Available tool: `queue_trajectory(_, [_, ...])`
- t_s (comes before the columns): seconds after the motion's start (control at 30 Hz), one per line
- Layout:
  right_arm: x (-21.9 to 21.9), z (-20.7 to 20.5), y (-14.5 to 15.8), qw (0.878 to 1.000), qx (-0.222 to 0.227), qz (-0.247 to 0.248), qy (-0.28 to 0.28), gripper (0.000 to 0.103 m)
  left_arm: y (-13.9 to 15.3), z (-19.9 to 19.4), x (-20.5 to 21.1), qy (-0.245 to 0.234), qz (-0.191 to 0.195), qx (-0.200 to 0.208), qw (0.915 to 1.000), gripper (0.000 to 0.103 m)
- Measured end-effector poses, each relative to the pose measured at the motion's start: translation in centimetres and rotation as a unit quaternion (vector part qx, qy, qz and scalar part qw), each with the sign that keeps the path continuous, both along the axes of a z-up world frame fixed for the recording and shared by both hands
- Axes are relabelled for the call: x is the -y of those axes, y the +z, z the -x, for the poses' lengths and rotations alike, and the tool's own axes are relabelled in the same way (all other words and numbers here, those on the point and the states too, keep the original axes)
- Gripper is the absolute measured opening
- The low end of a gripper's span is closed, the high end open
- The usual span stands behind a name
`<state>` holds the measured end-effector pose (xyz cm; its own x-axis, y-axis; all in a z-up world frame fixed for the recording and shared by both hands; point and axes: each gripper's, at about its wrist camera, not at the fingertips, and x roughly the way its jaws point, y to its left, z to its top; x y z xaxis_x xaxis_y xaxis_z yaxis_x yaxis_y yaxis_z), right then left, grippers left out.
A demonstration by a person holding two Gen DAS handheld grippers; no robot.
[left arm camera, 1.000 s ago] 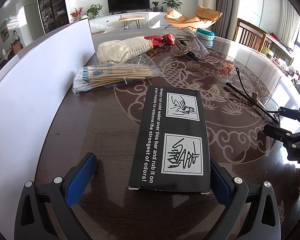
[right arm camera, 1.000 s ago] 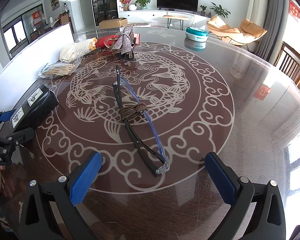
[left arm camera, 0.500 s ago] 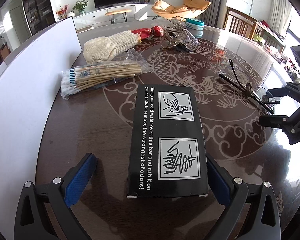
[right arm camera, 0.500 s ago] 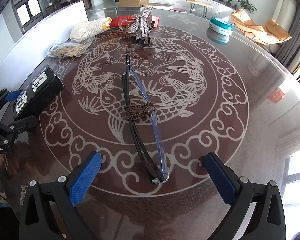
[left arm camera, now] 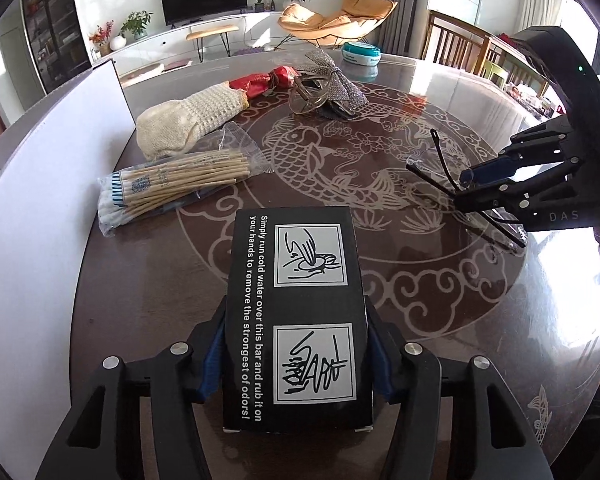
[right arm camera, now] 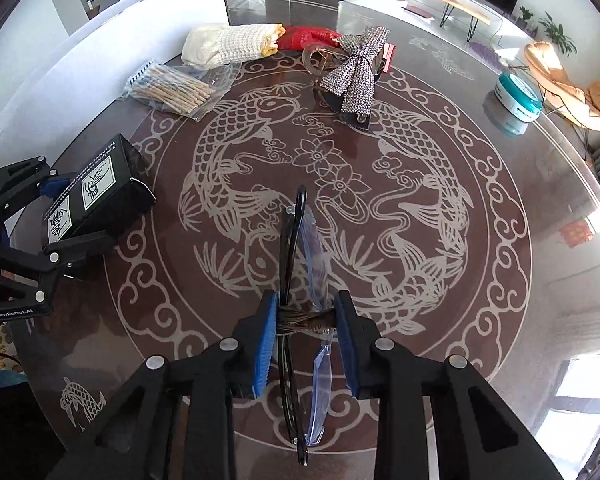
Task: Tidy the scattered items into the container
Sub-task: 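Carry the black box and eyeglasses into the container and open both tools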
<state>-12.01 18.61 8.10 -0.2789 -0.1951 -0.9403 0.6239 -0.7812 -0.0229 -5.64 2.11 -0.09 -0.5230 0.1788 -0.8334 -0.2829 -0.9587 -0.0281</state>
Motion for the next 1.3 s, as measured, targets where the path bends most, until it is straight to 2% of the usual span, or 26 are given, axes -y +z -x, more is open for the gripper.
queue_trajectory(0.13, [-0.3, -1.5, 2.6, 0.999, -0.026, 0.022, -0.001, 0.03, 1.7, -1.7, 1.2, 0.014, -0.022, -0.021, 0.9994, 0.058])
queue_trajectory(0.33, [-0.4, -1.9, 5.3, 0.998, -0.033, 0.045, -0.014, 0.03, 4.9, -4.1, 3.3, 0.035, -0.05, -0.053, 0.9967, 0.058])
queue_trajectory(0.53, [2.9, -2.3, 8.5, 0.996, -0.05, 0.074, 0.005, 0.03, 8.8, -6.7, 7.7, 0.075, -0.084, -0.083, 0.9902, 0.058])
queue_trajectory(0.63, [6.5, -2.7, 10.6, 0.993, -0.059, 0.101, 0.035, 0.03, 10.9, -8.3, 11.6, 0.106, -0.084, -0.104, 0.9853, 0.058])
queue_trajectory(0.73, [11.8, -3.3, 13.0, 0.986, -0.063, 0.131, 0.079, 0.03, 12.3, -9.6, 16.7, 0.153, -0.067, -0.115, 0.9793, 0.058])
queue_trajectory(0.93, [24.9, -4.5, 16.6, 0.965, -0.029, 0.189, 0.178, 0.03, 12.2, -10.8, 27.3, 0.264, -0.017, -0.102, 0.959, 0.058])
queue_trajectory(1.07, [32.7, -5.5, 16.7, 0.952, 0.013, 0.209, 0.223, 0.03, 10.7, -10.9, 32.1, 0.313, -0.014, -0.081, 0.9461, 0.058])
queue_trajectory(1.23, [38.5, -5.6, 14.0, 0.945, 0.067, 0.225, 0.228, 0.032, 8.7, -10.3, 33.9, 0.347, -0.006, -0.055, 0.9361, 0.059])
queue_trajectory(1.27, [39.1, -5.3, 13.2, 0.946, 0.082, 0.228, 0.217, 0.04, 8.3, -10.1, 34.0, 0.355, -0.001, -0.05, 0.9336, 0.06])
queue_trajectory(1.3, [39.3, -4.8, 12.3, 0.947, 0.098, 0.23, 0.2, 0.06, 8.1, -10.0, 34.1, 0.361, 0.003, -0.049, 0.9313, 0.062])
